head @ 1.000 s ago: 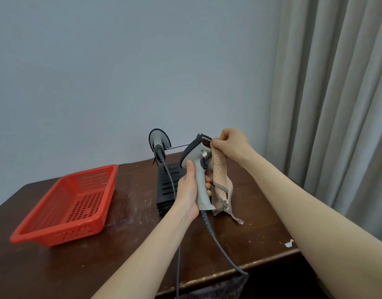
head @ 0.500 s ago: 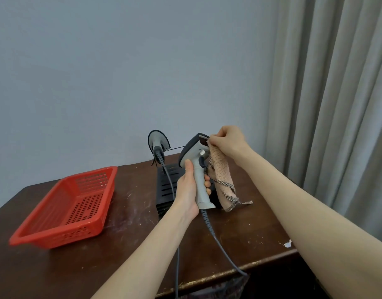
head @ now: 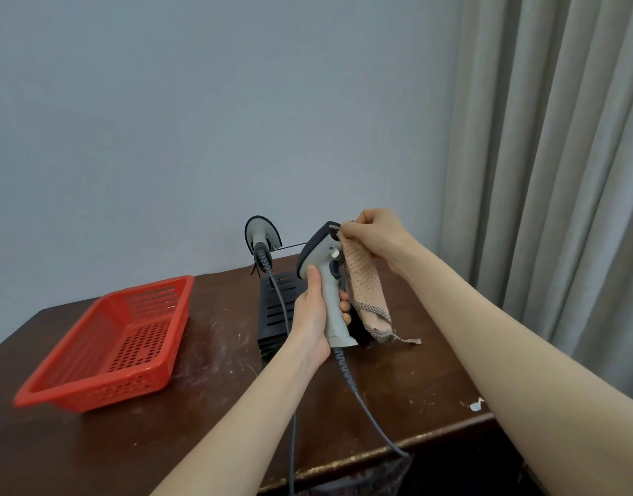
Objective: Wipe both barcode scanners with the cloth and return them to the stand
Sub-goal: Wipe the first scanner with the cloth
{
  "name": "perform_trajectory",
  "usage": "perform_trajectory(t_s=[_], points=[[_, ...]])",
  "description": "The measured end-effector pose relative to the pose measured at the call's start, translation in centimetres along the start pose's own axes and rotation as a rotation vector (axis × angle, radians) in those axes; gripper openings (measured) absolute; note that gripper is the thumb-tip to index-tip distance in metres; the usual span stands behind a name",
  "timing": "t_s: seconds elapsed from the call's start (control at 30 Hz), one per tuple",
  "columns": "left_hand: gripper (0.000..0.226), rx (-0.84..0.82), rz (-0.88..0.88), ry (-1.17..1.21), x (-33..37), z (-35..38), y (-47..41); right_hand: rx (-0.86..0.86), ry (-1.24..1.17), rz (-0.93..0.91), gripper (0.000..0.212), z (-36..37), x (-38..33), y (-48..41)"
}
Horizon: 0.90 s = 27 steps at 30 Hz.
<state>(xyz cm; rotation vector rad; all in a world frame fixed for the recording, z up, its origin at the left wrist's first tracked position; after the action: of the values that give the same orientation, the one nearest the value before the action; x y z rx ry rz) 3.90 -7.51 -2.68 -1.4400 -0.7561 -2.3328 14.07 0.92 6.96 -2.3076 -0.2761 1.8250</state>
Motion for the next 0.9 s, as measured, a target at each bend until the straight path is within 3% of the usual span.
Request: perform_trajectory(t_s=[0.23, 0.37, 0.5, 0.73, 0.9], points=[[0.055, 0.003, -0.004, -0.007, -0.1, -0.3, 0.0, 0.064, 0.039, 0.051, 0.028, -0.6, 1.2, -0.4], [0.053, -0.005, -0.007, 0.011, -0.1, -0.2, -0.1, -0.088, -0.14, 0.108, 0.028, -0.2, 0.7, 0.5], [0.054, -0.005, -0.011, 0.007, -0.3, -0.1, -0.1, -0.19, -0.109, 0.092, 0.027, 0.4, 0.6, 0.9], [0.055, -0.021, -0.032, 0.024, -0.3, 0.1, 0.1, -0.006, 0.058, -0.003, 0.027, -0.6, 1.0, -0.4], [0.054, -0.022, -0.024, 0.004, -0.4, -0.1, 0.0, 0.093, 0.047, 0.01, 0.025, -1.1, 1.3, -0.7]])
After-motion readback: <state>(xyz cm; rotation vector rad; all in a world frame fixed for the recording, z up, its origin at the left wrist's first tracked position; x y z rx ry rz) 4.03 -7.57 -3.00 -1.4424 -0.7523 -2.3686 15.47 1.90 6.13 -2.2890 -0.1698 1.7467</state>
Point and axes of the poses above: each hand's wrist, its own y-axis away from the middle knuckle, its own z-axis out of the palm, x = y × z, the point moved 6 cm from there along -y, towards the middle knuckle, and after that the axes turned 13 degrees about x, right-handed, at the moved point
